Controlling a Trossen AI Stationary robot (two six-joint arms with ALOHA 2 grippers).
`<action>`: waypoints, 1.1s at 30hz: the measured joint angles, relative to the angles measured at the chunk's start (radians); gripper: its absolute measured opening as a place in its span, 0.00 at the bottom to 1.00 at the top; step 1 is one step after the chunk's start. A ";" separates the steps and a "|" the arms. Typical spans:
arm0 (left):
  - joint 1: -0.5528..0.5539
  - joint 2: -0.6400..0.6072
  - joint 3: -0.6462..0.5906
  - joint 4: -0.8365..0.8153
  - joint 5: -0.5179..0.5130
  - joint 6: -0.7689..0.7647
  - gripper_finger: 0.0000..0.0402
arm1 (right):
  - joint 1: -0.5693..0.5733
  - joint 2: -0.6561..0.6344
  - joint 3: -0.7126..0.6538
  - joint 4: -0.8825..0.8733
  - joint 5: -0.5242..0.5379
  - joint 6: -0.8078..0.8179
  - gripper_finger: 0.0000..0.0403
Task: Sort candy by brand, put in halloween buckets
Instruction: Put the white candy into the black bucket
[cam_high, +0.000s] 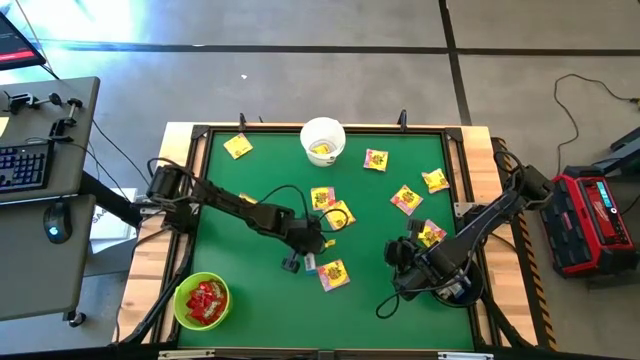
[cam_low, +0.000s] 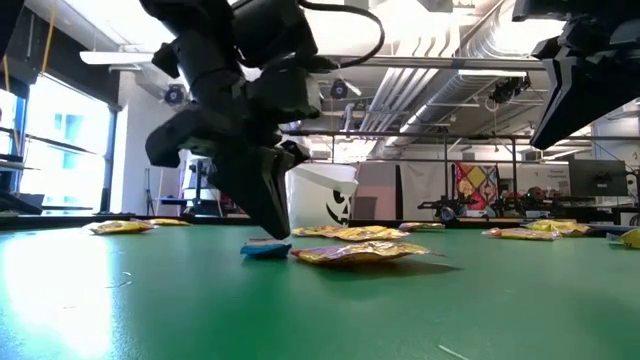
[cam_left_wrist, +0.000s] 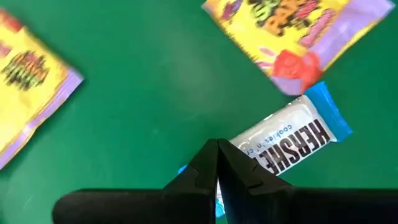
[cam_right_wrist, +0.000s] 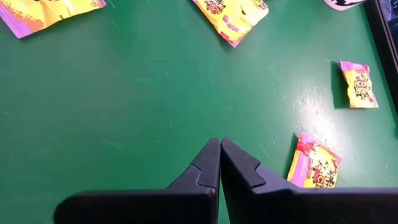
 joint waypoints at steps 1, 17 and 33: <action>0.004 0.000 0.000 -0.009 -0.013 -0.006 0.00 | 0.000 0.000 0.000 0.000 0.000 0.000 0.00; 0.060 -0.039 -0.002 -0.164 -0.160 -0.131 0.00 | 0.000 0.000 -0.004 -0.001 -0.006 -0.026 0.00; 0.055 -0.064 -0.002 -0.138 -0.188 -0.136 0.00 | -0.099 -0.008 -0.165 0.325 -0.040 -0.305 0.00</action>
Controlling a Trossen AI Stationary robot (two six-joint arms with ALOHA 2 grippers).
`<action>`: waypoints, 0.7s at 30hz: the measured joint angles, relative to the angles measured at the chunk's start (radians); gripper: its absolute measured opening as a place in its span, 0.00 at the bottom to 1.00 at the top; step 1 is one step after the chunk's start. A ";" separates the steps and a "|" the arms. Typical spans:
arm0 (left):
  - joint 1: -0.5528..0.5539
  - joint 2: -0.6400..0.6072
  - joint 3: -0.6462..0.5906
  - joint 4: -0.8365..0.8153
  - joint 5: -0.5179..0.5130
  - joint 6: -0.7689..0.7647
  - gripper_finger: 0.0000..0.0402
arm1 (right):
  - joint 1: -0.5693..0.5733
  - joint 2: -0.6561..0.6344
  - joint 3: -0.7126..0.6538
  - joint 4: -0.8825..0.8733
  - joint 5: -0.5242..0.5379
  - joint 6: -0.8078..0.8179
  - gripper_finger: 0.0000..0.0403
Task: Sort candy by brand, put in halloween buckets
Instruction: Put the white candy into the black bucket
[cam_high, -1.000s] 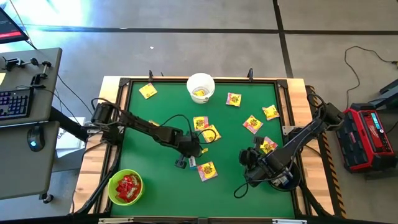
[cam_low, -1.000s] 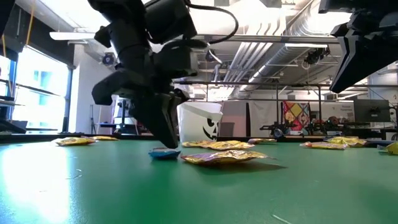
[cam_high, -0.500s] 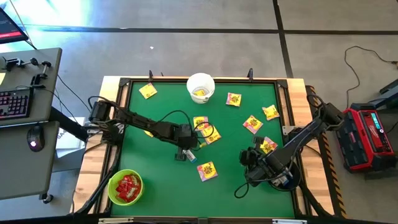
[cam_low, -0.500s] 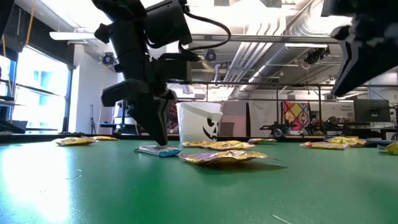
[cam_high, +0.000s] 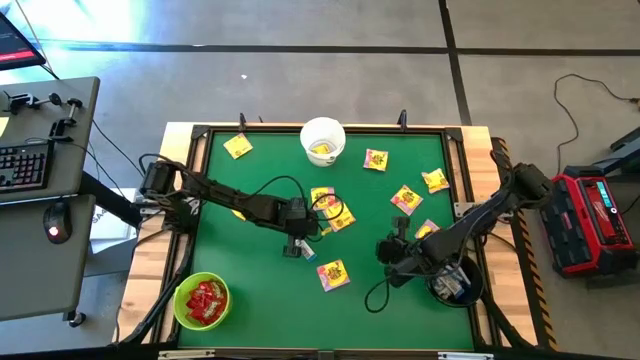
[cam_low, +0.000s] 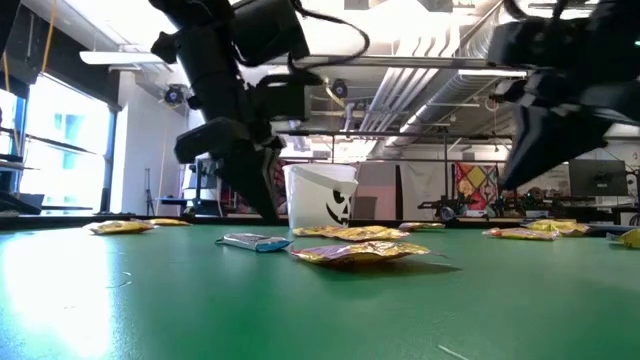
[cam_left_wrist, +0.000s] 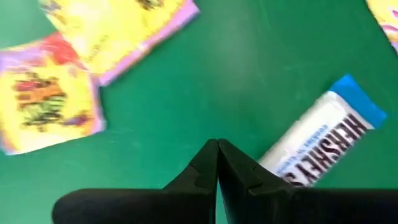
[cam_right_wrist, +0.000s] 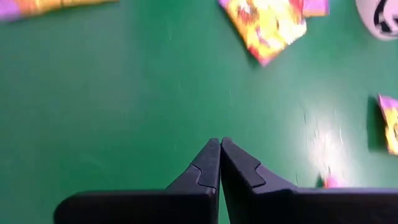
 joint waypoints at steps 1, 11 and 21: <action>-0.002 -0.004 0.000 0.004 -0.019 0.001 0.00 | -0.012 -0.005 -0.004 0.030 -0.001 -0.021 0.00; -0.012 -0.120 -0.160 0.301 -0.063 0.002 0.00 | -0.110 -0.013 -0.010 0.260 -0.029 -0.237 0.00; -0.005 -0.347 -0.232 0.097 -0.072 -0.152 0.00 | -0.224 -0.013 -0.108 0.611 -0.105 -0.436 0.00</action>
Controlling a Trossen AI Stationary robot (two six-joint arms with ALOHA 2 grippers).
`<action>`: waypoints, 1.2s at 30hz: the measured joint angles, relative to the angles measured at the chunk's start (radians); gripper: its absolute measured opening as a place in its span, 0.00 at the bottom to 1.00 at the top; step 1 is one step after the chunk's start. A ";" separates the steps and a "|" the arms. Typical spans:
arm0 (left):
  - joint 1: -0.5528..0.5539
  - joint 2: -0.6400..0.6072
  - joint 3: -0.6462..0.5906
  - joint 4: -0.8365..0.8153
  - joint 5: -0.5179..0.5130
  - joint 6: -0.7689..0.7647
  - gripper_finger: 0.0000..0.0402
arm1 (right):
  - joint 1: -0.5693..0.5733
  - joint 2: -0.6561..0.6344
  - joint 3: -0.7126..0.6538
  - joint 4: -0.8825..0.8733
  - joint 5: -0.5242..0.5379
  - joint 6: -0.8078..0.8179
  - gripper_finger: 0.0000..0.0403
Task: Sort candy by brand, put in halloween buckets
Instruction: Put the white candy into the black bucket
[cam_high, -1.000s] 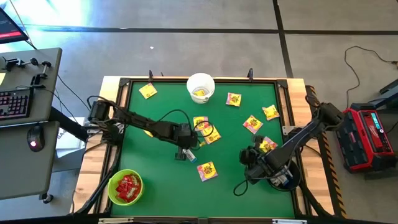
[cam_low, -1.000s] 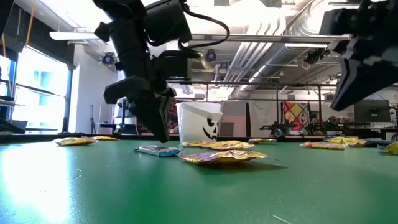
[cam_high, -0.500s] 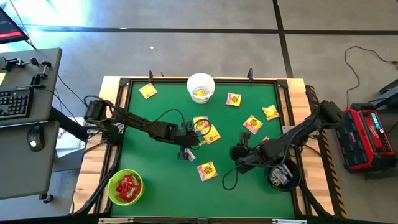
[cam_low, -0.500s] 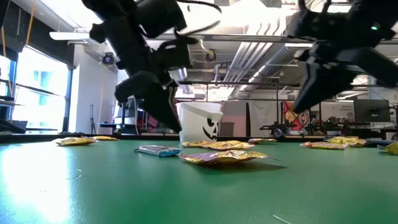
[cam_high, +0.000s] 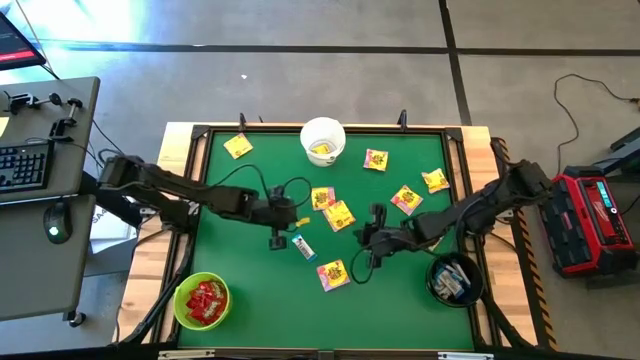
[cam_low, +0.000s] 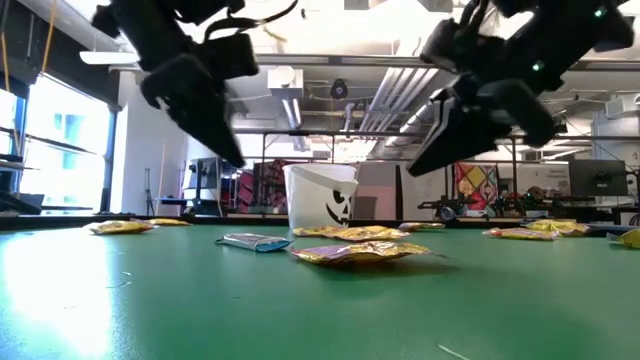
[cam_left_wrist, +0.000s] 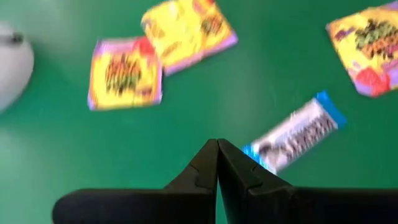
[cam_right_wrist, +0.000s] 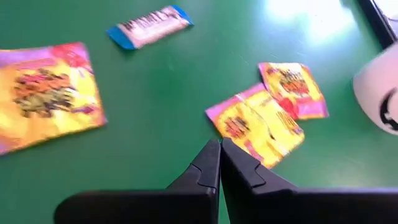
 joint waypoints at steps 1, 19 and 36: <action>-0.003 -0.016 0.000 -0.038 0.001 -0.024 0.00 | -0.010 0.000 -0.006 0.003 0.000 0.000 0.00; -0.008 -0.054 -0.145 -0.084 0.033 -0.293 0.00 | -0.110 0.006 -0.003 0.031 -0.050 0.110 0.06; -0.007 -0.054 -0.145 -0.135 0.074 -0.389 0.00 | -0.112 0.168 0.131 0.072 -0.039 -0.041 0.25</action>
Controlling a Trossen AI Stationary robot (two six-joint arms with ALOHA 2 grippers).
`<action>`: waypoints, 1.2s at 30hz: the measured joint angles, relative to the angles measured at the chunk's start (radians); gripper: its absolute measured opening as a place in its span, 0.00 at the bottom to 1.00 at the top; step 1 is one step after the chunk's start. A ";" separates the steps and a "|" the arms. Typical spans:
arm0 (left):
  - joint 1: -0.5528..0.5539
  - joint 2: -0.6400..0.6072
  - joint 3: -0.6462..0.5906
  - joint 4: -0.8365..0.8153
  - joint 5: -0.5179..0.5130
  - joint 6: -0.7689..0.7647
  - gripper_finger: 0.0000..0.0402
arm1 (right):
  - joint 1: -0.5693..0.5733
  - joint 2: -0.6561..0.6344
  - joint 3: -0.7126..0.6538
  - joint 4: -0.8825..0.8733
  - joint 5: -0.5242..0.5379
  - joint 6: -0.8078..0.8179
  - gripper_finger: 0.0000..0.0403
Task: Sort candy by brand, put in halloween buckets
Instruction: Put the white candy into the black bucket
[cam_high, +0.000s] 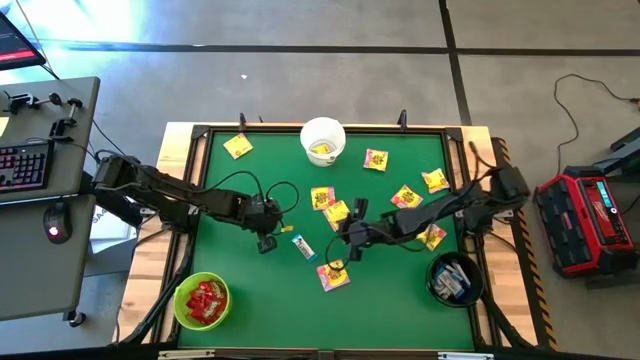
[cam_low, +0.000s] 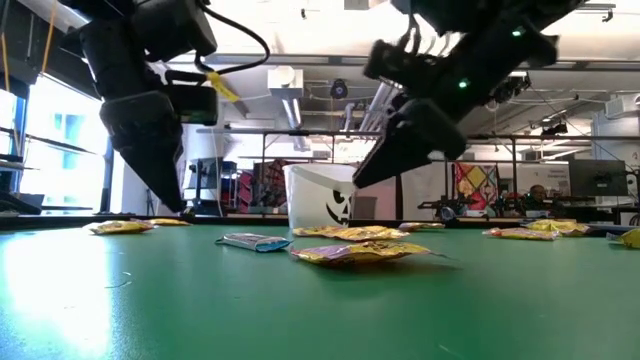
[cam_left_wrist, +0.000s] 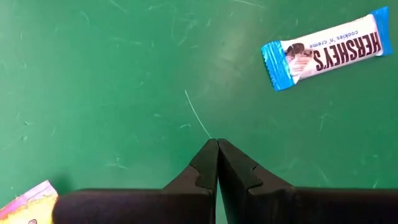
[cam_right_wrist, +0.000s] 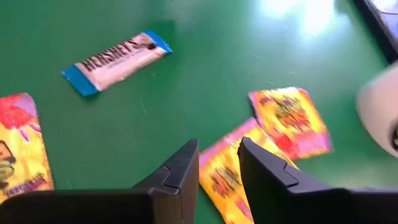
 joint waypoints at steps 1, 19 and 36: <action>0.000 0.000 0.000 0.002 0.000 0.000 0.00 | -0.001 0.021 0.019 -0.002 -0.012 -0.015 0.25; 0.001 0.013 0.002 0.165 0.098 -0.131 0.05 | 0.035 0.301 0.344 -0.130 -0.092 -0.345 0.51; 0.047 0.205 0.002 0.344 0.144 -0.159 0.05 | 0.077 0.380 0.396 -0.102 -0.126 -0.530 0.51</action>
